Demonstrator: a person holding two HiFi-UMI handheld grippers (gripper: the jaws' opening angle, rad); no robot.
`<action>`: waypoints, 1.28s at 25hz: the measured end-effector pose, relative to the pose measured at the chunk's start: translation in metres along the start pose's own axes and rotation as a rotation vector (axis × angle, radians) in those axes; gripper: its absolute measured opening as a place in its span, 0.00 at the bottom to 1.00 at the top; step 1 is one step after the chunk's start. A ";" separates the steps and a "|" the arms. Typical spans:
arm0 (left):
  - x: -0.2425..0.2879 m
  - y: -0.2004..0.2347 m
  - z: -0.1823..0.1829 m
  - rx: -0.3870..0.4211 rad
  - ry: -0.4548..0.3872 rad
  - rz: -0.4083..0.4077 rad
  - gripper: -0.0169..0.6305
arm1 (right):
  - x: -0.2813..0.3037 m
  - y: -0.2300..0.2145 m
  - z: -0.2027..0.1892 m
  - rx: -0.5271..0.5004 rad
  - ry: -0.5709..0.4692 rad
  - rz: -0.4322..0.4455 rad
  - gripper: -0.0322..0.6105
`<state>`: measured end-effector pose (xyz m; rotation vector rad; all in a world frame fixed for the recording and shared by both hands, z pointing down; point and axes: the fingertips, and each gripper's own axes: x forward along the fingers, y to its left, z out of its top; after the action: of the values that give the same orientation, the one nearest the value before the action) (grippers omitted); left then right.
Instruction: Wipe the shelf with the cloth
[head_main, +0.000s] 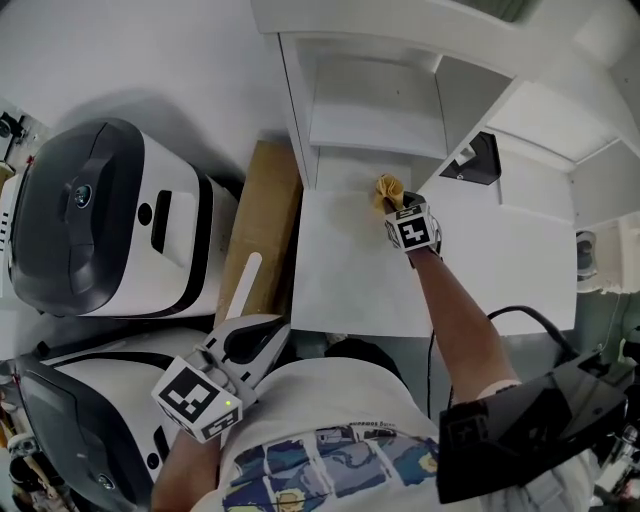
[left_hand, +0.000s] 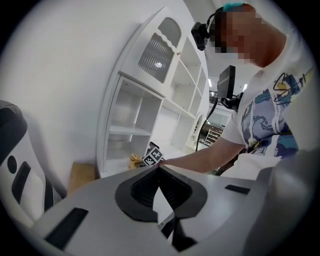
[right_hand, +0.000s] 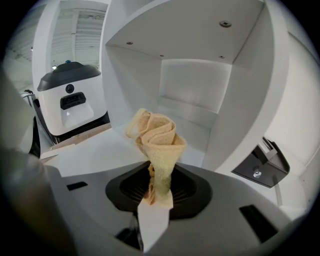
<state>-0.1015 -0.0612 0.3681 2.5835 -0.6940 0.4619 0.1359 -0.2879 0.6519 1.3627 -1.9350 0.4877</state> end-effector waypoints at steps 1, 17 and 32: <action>0.002 -0.001 0.000 0.002 0.001 -0.003 0.05 | -0.003 -0.006 -0.004 0.003 0.002 -0.010 0.23; 0.026 -0.029 0.005 0.028 -0.011 -0.047 0.05 | -0.053 -0.059 -0.028 0.052 -0.028 -0.085 0.23; 0.036 -0.053 0.003 0.041 -0.031 -0.084 0.05 | -0.138 -0.074 0.049 0.017 -0.241 -0.110 0.23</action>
<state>-0.0428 -0.0356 0.3640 2.6512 -0.5897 0.4147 0.2149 -0.2569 0.5110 1.5907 -2.0354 0.2981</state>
